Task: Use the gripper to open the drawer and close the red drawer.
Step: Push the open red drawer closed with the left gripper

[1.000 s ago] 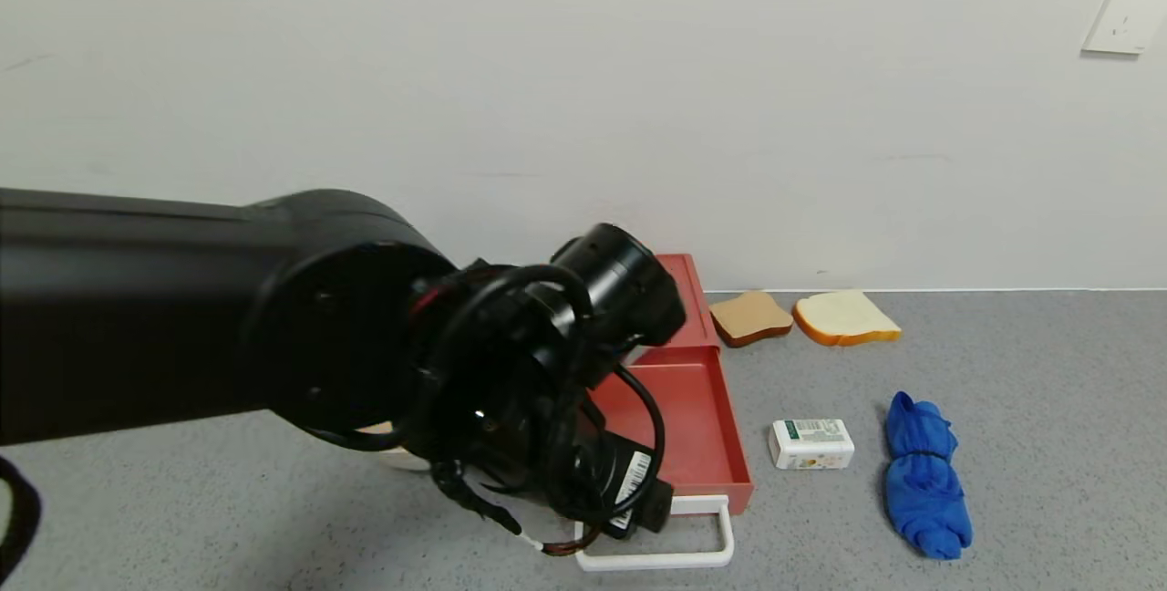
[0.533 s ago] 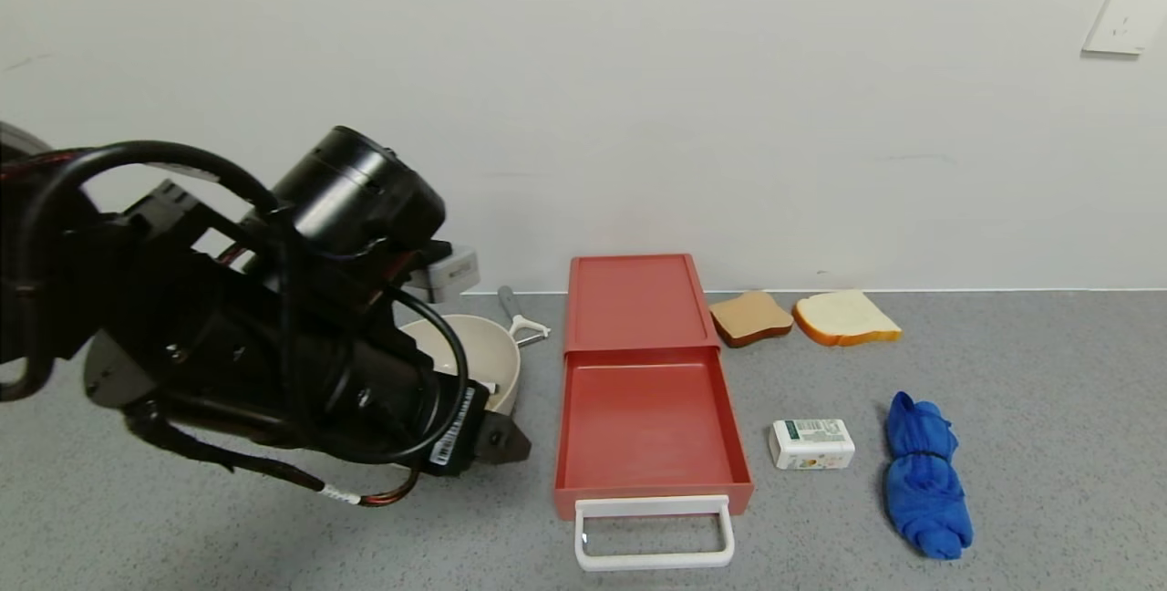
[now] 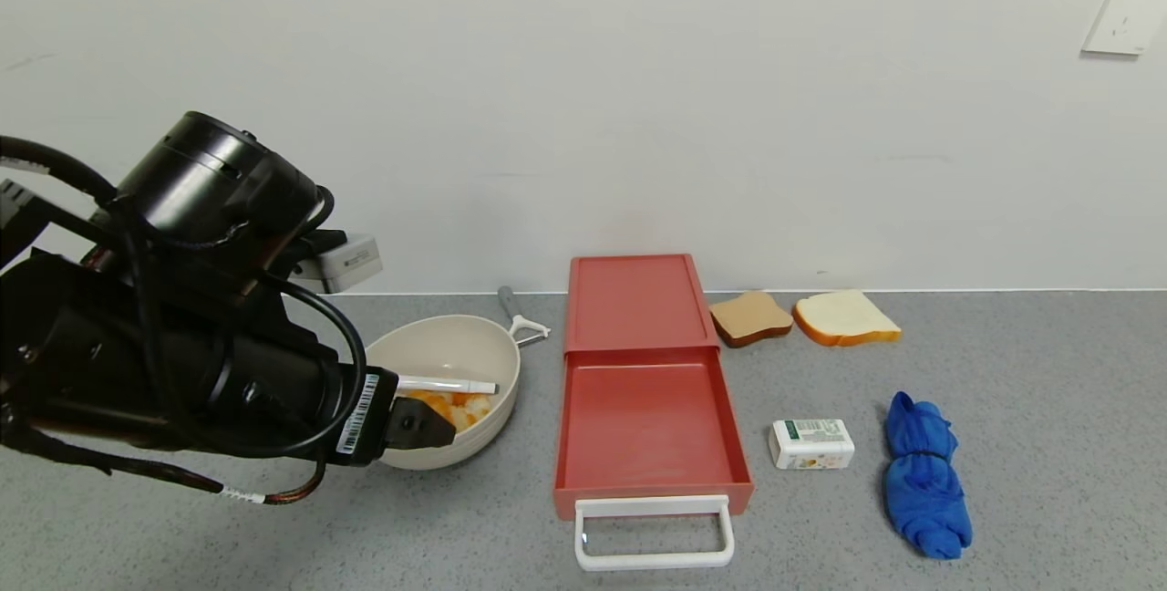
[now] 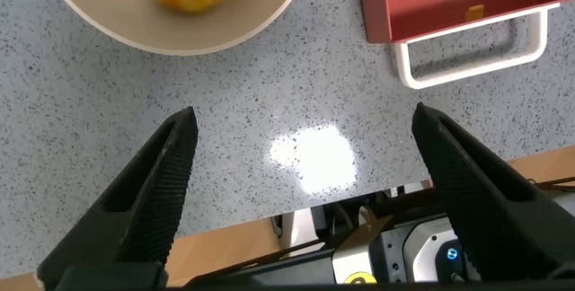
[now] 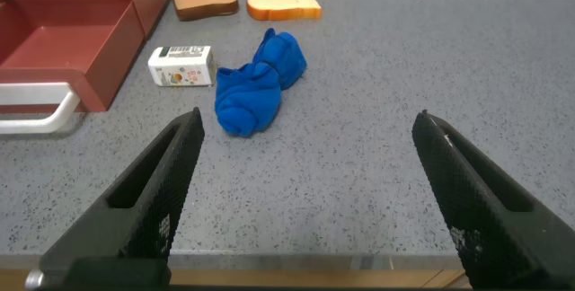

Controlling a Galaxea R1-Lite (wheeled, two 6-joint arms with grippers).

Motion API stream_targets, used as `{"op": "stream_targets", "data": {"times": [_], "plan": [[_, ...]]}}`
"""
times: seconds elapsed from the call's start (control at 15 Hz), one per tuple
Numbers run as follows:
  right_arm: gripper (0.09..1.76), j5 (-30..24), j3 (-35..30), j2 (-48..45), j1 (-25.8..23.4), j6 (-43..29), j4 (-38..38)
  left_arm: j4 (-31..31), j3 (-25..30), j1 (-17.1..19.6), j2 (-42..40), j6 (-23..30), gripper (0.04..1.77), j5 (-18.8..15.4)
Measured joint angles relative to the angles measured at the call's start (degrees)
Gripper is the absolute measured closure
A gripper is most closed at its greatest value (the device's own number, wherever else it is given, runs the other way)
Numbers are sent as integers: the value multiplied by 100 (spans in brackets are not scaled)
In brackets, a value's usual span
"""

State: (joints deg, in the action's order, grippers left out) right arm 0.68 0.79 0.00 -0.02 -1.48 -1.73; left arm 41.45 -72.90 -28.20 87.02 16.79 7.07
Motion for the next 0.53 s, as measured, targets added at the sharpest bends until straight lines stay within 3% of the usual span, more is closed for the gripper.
{"op": "stream_targets", "data": {"times": [0.53], "plan": [[14, 0, 0, 0, 2, 0, -2, -304, 28, 9, -9, 22, 9, -32]]}}
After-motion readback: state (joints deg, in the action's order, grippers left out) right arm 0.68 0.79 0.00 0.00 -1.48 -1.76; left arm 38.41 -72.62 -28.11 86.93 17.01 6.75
